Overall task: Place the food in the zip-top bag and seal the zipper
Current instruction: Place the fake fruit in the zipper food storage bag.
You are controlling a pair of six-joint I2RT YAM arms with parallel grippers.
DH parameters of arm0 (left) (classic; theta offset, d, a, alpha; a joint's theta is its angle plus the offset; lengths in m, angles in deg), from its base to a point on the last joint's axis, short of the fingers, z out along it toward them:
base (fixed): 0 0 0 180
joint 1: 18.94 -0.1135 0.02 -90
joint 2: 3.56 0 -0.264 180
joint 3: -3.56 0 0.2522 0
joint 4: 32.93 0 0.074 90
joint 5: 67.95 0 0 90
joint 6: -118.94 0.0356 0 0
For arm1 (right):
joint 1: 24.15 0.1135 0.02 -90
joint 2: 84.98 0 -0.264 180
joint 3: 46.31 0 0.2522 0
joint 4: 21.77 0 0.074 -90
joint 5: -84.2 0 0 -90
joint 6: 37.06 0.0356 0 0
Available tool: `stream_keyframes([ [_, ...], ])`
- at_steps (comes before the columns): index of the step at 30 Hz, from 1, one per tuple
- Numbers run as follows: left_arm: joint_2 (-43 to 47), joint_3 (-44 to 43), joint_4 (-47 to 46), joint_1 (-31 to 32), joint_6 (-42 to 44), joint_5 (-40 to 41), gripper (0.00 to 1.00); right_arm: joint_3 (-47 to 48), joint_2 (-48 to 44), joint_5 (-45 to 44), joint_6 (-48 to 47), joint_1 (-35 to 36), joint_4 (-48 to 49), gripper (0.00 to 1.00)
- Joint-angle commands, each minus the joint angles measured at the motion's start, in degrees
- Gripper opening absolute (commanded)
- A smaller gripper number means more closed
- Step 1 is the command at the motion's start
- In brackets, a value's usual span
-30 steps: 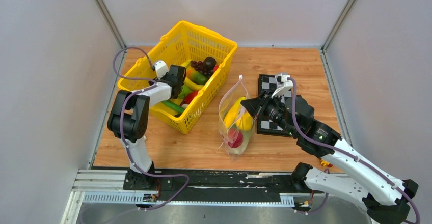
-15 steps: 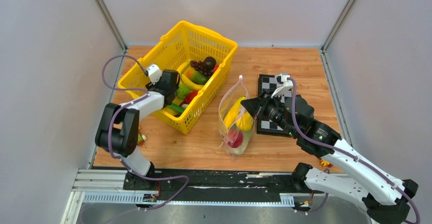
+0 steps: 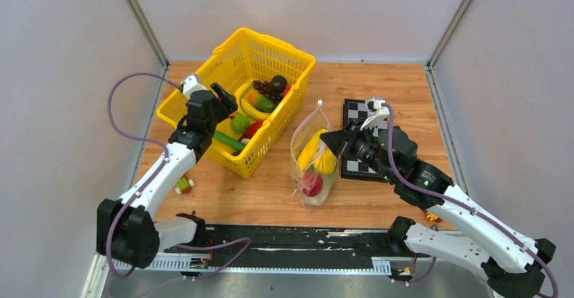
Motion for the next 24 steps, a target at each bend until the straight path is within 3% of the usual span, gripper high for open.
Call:
stream_keyframes([
  [1,7.04,-0.29,0.07,-0.23,1.98,-12.97,0.33,0.35,-0.75,-0.35,0.05,0.11,1.66,0.0],
  [10,14.69,-2.93,-0.89,-0.23,1.04,-28.65,0.33,0.27,-0.4,0.03,0.2,0.13,2.45,0.0],
  [15,14.41,-3.69,-8.25,0.67,-2.05,-42.36,0.33,0.44,-0.07,0.22,0.32,0.1,2.48,0.0],
  [18,14.69,-5.23,-10.67,4.32,-0.58,-45.85,0.33,0.62,-0.11,0.03,0.23,0.13,2.37,0.0],
  [24,14.11,-10.03,-10.8,15.83,6.48,-44.57,0.34,0.73,0.05,0.04,0.34,0.1,2.63,0.0],
])
